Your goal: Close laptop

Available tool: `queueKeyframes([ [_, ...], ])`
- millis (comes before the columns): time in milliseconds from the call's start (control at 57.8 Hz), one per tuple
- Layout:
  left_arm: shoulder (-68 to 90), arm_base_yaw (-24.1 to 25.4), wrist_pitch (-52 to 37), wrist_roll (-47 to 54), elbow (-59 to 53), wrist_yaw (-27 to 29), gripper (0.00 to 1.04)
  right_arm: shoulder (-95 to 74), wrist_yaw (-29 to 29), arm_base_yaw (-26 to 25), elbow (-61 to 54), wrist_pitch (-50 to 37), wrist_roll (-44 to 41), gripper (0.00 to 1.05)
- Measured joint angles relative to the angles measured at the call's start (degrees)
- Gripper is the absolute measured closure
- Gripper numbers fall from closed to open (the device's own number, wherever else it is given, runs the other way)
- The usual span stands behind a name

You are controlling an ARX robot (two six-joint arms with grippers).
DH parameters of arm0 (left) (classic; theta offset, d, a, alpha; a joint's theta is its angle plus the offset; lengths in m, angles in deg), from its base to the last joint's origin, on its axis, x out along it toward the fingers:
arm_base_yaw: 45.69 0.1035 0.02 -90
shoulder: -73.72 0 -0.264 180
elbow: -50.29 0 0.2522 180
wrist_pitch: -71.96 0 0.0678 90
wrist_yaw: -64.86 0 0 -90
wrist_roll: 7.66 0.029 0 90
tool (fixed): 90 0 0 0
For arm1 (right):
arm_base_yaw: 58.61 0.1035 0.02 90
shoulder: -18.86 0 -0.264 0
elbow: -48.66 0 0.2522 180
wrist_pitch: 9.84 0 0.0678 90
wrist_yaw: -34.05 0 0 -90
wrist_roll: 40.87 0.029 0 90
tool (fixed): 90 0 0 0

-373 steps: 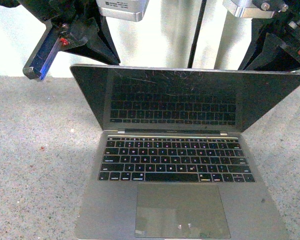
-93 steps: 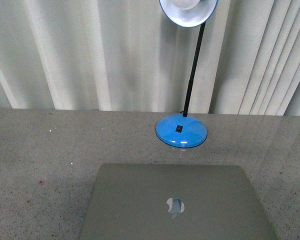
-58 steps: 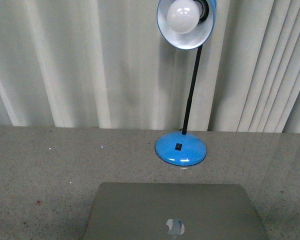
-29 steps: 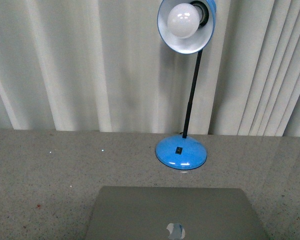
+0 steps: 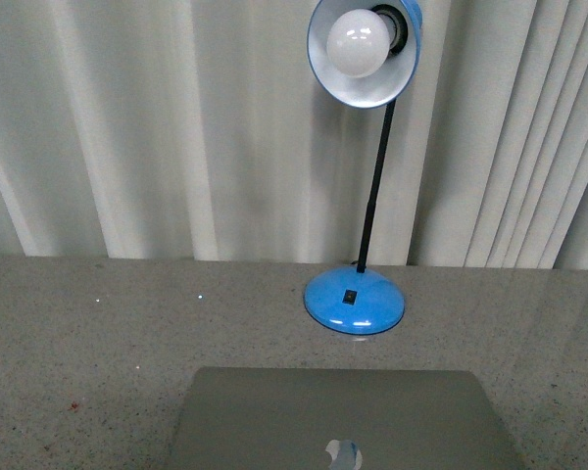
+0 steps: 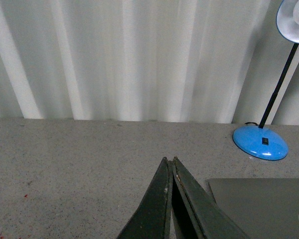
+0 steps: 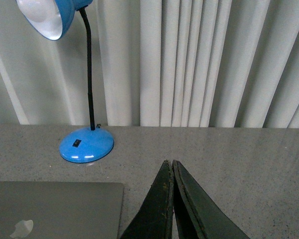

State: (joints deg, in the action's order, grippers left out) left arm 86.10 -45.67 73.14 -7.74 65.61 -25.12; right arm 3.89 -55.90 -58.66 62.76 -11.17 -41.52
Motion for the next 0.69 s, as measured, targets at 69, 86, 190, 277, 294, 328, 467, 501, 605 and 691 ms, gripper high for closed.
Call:
queueKeyframes([
  [69, -1.11, -0.02, 1.07, 0.00, 0.00, 0.00, 1.01, 1.11, 0.00, 0.00, 0.00, 1.03, 0.00, 1.02],
  [86, -1.38, -0.02, 1.38, 0.00, 0.00, 0.00, 1.01, 1.46, 0.00, 0.00, 0.00, 1.40, 0.00, 1.02],
  [190, -3.43, -0.02, 3.41, 0.02, 0.02, 0.00, 1.01, 3.15, 0.00, 0.00, 0.00, 3.13, 0.00, 1.02],
  [277, -10.08, -0.02, 11.96, 0.00, 0.02, -0.02, 1.01, 4.35, 0.00, 0.00, 0.00, 4.33, 0.00, 1.02],
  [294, -11.50, -0.02, 12.24, 0.00, 0.02, 0.00, 1.01, 4.74, -0.02, 0.00, 0.00, 4.70, 0.00, 1.02],
  [328, -12.20, -0.02, 12.28, 0.00, 0.02, 0.00, 1.01, 6.75, 0.00, 0.00, 0.02, 6.99, 0.02, 1.02],
  [467, -12.26, -0.02, 12.55, 0.00, 0.02, -0.02, 1.01, 14.62, 0.02, 0.00, 0.02, 14.93, 0.00, 1.02],
  [501, -12.31, -0.02, 12.55, 0.02, 0.02, 0.00, 1.01, 14.62, 0.02, 0.00, 0.02, 14.99, 0.00, 1.02],
  [605, -12.28, -0.02, 12.55, -0.02, 0.02, 0.00, 1.01, 14.64, 0.04, 0.00, 0.02, 15.02, 0.00, 0.95],
  [691, -12.31, -0.02, 12.55, -0.02, 0.02, 0.00, 0.86, 14.67, 0.04, 0.00, 0.02, 15.02, 0.00, 0.81],
])
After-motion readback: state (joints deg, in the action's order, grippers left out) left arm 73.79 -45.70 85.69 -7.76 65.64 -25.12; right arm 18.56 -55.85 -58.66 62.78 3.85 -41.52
